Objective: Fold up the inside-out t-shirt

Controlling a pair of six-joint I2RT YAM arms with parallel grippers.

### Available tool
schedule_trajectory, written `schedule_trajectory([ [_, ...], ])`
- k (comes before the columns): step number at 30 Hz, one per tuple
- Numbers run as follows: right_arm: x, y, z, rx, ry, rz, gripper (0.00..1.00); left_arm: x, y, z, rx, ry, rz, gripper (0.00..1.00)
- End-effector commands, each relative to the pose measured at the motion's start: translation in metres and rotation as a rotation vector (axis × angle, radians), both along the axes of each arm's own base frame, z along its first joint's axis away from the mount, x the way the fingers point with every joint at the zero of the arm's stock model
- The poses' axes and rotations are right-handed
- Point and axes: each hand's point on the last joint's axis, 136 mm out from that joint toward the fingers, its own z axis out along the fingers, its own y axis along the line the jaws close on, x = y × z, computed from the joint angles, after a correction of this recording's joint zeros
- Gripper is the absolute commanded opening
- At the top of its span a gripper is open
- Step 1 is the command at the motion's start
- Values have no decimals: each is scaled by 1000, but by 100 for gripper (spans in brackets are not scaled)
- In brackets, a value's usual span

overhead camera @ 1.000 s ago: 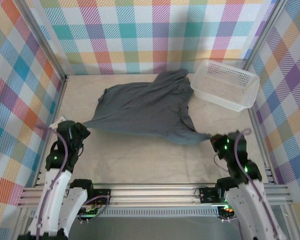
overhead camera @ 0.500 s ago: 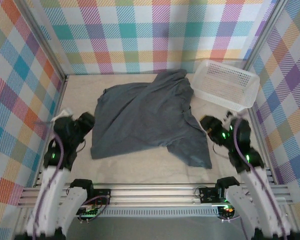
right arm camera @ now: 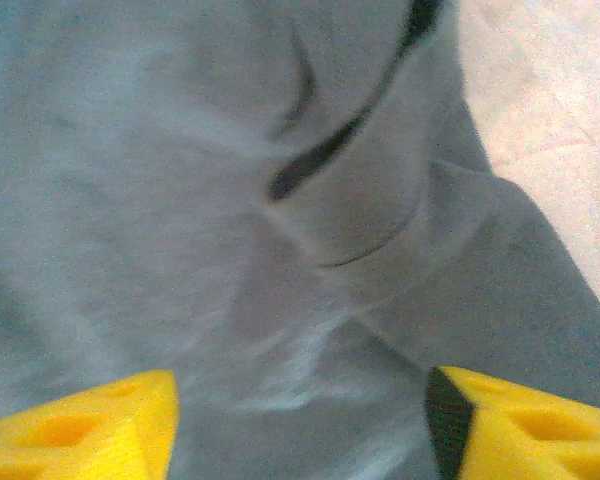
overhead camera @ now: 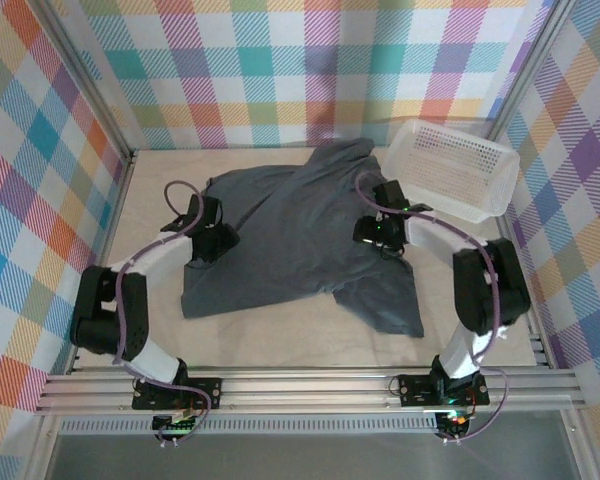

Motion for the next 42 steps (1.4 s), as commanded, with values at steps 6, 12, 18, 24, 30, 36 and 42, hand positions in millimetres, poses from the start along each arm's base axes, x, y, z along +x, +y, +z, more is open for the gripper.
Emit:
schedule_trajectory([
  [6, 5, -57, -14, -171, -12, -195, 3, -28, 46, -54, 40, 202, 246, 18],
  [12, -22, -106, 8, -177, -73, -386, 0, -29, 87, -34, 124, 156, 300, 13],
  [18, -37, -111, -10, -32, -16, -422, 4, -6, 69, -19, 38, 48, 131, 25],
  [24, -15, -17, 25, -23, -125, -45, 51, -3, 24, 24, -28, -169, -26, 43],
  [30, 20, -15, 13, -221, -160, -54, 71, -25, -12, 65, 18, -333, -188, 61],
  [36, 49, 0, 10, -222, -141, -31, 36, -45, -21, 65, 45, -351, -238, 72],
  [42, 32, -78, 29, -373, -152, -286, 0, -60, 24, 64, 225, -259, -88, 64],
])
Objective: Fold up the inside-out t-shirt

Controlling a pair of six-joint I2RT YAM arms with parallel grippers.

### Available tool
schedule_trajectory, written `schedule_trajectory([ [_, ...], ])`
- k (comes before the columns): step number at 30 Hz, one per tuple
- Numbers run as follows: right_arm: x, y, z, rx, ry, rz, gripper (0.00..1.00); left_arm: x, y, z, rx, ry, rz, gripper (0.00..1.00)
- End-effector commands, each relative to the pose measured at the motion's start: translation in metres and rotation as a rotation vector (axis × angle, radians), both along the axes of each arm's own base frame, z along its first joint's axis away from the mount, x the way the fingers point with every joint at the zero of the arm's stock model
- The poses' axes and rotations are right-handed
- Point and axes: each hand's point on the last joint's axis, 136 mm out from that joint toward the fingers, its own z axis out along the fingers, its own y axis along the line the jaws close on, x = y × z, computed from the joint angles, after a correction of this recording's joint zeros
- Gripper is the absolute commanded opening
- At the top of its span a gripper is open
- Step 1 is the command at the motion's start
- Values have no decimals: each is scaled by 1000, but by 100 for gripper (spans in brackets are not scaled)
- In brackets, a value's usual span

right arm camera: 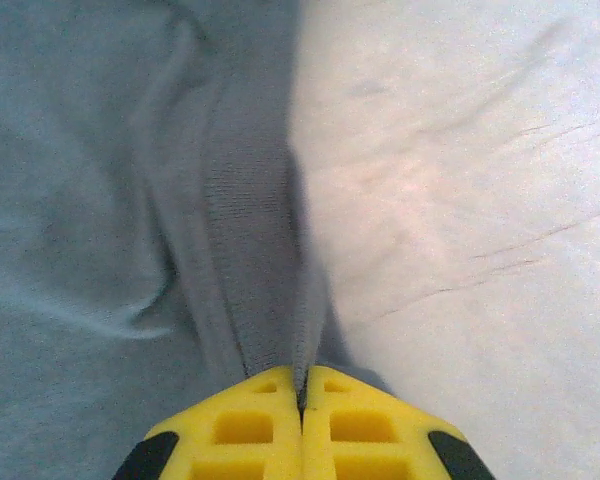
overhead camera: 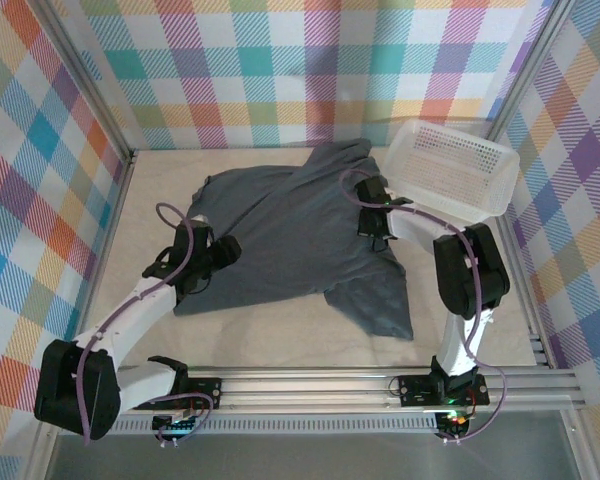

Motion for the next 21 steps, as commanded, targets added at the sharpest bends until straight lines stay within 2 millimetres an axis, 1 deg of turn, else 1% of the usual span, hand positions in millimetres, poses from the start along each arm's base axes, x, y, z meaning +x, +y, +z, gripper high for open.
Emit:
schedule_trajectory([
  [1, -16, -63, 18, -66, -28, -205, 0, -11, 35, 3, 148, 39, 126, 64],
  [2, -21, -76, 16, -70, -20, -242, 0, -12, 38, 3, 161, 42, 132, 63],
  [3, -27, -89, 13, -87, -10, -282, 3, -12, 38, 2, 166, 45, 131, 63],
  [4, -31, -97, 11, -105, -3, -310, 19, -12, 37, 0, 164, 48, 129, 63],
  [5, -34, -101, 8, -97, 18, -325, 37, -11, 34, -1, 152, 44, 119, 64],
  [6, -32, -98, 8, -89, 25, -299, 49, -10, 31, -3, 139, 44, 104, 64],
  [7, -32, -92, 9, -63, 39, -274, 54, -10, 27, -4, 123, 41, 87, 65],
  [9, -37, -82, 15, 0, 44, -243, 56, -8, 20, -5, 94, 30, 57, 67],
  [11, -48, -78, 22, 59, 24, -250, 57, -10, 17, -4, 81, 26, 45, 69],
  [12, -56, -76, 20, 97, 26, -260, 57, -12, 18, -4, 82, 30, 47, 69],
  [14, -74, -65, 9, 219, 57, -257, 57, -17, 23, -2, 94, 35, 66, 69],
  [15, -85, -65, 2, 247, 89, -282, 57, -19, 26, -3, 104, 41, 76, 69],
  [17, -108, -71, -13, 277, 147, -336, 57, -23, 32, -1, 125, 42, 96, 68],
  [19, -123, -75, -25, 286, 162, -364, 58, -26, 37, 0, 135, 42, 111, 67],
  [21, -134, -79, -35, 284, 182, -375, 58, -28, 40, 1, 137, 42, 125, 67],
])
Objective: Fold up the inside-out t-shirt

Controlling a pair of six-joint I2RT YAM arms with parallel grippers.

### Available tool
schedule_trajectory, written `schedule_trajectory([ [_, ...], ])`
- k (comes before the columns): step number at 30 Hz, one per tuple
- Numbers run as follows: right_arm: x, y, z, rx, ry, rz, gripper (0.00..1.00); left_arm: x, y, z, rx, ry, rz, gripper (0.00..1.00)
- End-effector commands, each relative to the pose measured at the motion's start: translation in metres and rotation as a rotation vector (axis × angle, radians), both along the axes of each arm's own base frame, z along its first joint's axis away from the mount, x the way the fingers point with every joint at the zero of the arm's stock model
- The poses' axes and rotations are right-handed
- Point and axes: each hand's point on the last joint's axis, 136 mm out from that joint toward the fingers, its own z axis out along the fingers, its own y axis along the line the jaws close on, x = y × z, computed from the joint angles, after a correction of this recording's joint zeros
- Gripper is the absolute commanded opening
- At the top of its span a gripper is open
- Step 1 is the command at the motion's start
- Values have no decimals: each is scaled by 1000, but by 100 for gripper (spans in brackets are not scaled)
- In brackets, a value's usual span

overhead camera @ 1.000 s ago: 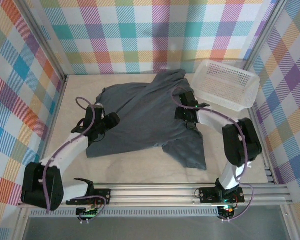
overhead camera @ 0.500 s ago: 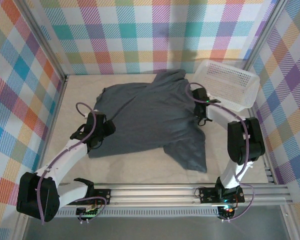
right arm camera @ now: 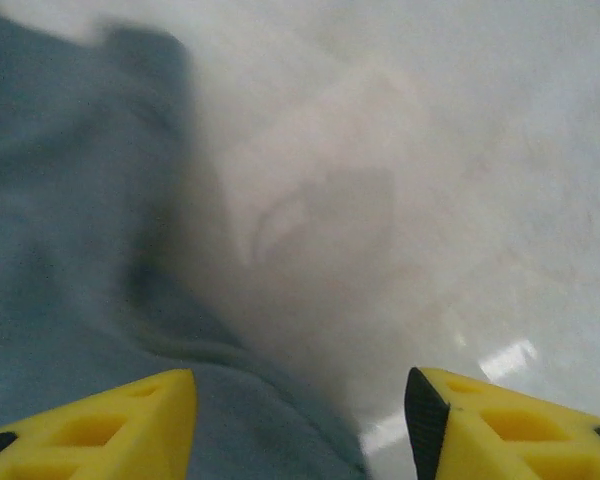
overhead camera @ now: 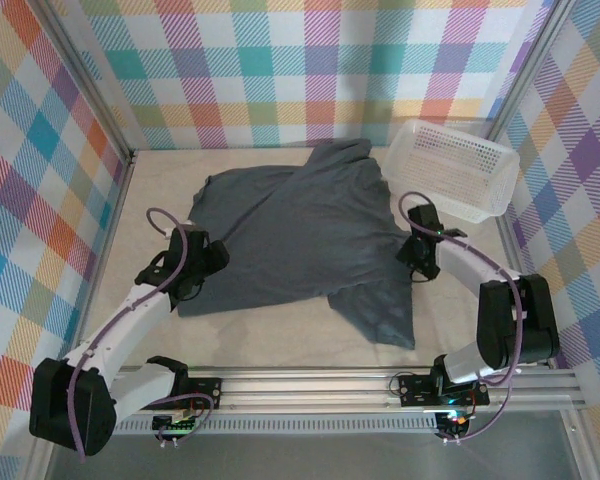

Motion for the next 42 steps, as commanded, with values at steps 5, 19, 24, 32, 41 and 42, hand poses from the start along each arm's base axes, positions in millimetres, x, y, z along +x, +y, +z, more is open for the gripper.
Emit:
schedule_trajectory([
  [5, -18, 12, -27, 119, 63, -12, 51, -14, 21, -8, 29, 36, 77, 66],
  [19, -41, -15, 15, 69, -63, -200, 0, -81, 59, -19, 25, 278, 364, 59],
  [24, -81, -34, 26, 62, -135, -346, 0, -121, 60, -33, -22, 396, 438, 58],
  [32, -96, -33, 42, 126, -237, -356, 0, -120, 2, -78, -290, 496, 253, 41],
  [41, -91, -23, 46, 152, -206, -294, 0, -142, 20, -112, -222, 611, 402, 48],
  [42, -92, -23, 45, 154, -208, -295, 0, -142, 22, -113, -210, 609, 405, 48],
])
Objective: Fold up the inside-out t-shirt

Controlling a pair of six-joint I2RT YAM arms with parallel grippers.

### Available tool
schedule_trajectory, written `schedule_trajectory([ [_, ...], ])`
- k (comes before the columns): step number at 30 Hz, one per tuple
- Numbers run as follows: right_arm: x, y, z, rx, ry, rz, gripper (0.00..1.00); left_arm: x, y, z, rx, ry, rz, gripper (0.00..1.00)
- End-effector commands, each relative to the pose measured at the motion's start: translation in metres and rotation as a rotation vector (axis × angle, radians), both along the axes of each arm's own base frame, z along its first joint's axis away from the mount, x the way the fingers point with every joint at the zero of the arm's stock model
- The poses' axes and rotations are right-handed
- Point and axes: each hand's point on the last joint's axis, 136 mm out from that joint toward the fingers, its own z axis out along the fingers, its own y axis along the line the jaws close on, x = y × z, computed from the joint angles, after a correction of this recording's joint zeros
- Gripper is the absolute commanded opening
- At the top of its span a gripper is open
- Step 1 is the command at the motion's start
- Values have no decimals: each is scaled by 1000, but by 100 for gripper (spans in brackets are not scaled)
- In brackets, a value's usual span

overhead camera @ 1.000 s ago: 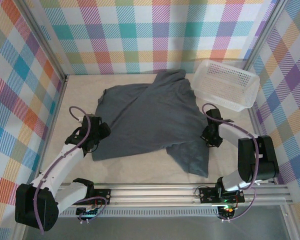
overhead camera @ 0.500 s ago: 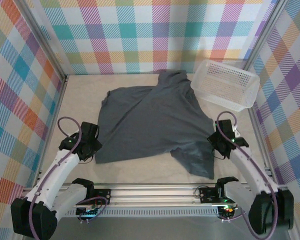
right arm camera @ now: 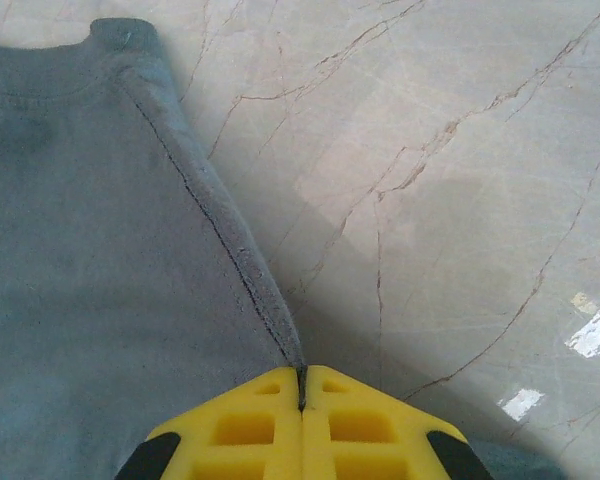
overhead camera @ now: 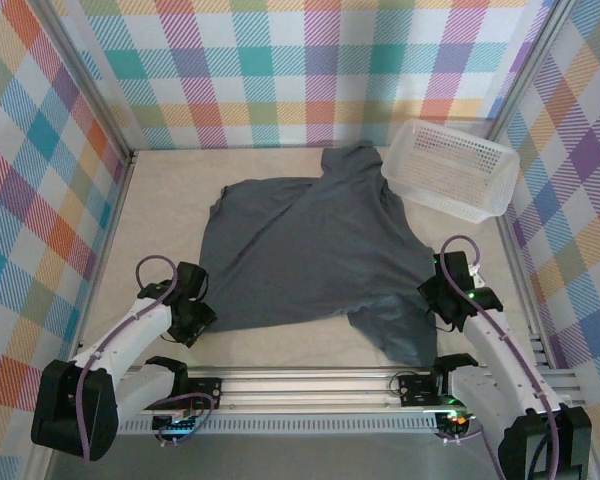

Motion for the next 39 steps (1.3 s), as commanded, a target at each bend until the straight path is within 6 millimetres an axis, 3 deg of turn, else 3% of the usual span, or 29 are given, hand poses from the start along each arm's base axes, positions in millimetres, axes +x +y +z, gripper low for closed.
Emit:
schedule_trajectory([
  [1, 1, 3, 11, 13, -20, 18, 0, 3, 6, -3, 18, -12, 39, 49],
  [3, 0, 3, 10, 15, -17, 14, 0, 5, 7, -6, 25, -19, 39, 49],
  [11, 0, 6, 7, 17, -8, 37, 0, 18, 20, 4, 102, -70, 47, 0],
  [17, -37, 11, -17, 85, 147, 3, 0, -4, 69, 58, 326, -99, 146, 0],
  [21, -54, 11, -19, 82, 157, 31, 0, -1, 56, 63, 245, -151, 88, 0],
  [24, -56, 14, -9, 74, 141, 88, 0, -4, 47, 55, 196, -130, 75, 0],
  [27, -63, 7, 9, 35, 144, 88, 0, 6, 41, 62, 165, -186, 53, 0],
  [32, -31, 10, 44, 22, -33, 130, 0, 46, 29, 85, 125, -318, 5, 0],
  [39, 25, 11, 53, -23, -81, 118, 0, 95, 43, 102, 249, -326, 15, 0],
])
